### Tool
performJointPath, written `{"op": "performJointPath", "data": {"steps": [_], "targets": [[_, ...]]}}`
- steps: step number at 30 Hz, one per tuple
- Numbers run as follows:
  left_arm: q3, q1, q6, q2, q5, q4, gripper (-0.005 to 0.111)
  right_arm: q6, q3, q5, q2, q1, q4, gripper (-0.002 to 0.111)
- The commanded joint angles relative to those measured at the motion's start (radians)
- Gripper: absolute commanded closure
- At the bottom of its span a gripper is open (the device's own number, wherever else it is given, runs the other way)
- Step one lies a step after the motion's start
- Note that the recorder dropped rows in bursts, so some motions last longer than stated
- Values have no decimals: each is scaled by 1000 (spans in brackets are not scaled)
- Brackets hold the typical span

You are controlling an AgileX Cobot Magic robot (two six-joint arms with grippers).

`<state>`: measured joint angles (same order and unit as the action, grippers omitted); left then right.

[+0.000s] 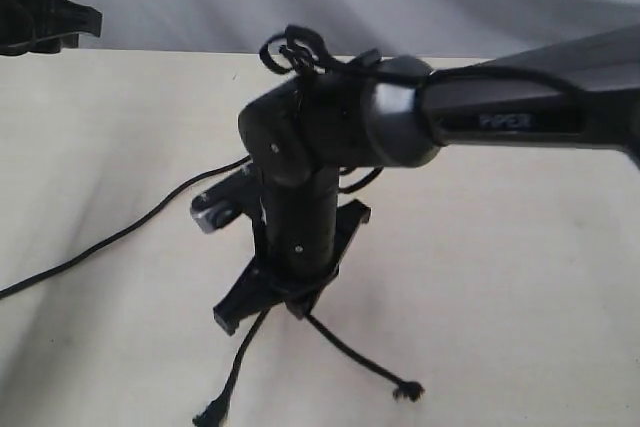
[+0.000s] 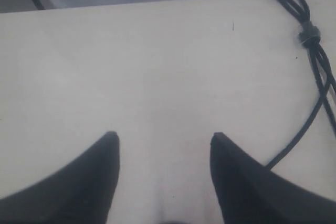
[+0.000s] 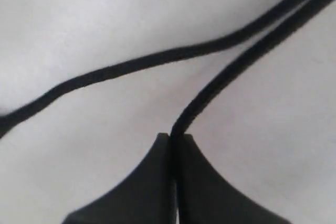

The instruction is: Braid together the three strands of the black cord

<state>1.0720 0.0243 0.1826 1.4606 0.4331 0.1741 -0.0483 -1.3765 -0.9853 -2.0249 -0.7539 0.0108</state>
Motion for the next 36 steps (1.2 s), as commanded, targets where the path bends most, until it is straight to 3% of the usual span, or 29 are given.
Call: {"op": "performJointPath", "data": {"steps": [1, 6, 18, 29, 36], "targets": [[-7, -3, 0, -12, -6, -3, 56, -195, -29, -14, 140, 41, -270, 109], [-7, -3, 0, -12, -6, -3, 56, -397, -29, -38, 219, 168, -475, 109], [-7, -3, 0, -12, -7, -6, 56, -480, 75, 30, 110, 495, -483, 109], [-7, -3, 0, -12, -7, -26, 56, -485, 87, 33, -71, 522, -509, 108], [-7, -3, 0, -12, 4, -28, 56, -629, 87, -16, -106, 519, -582, 108]]}}
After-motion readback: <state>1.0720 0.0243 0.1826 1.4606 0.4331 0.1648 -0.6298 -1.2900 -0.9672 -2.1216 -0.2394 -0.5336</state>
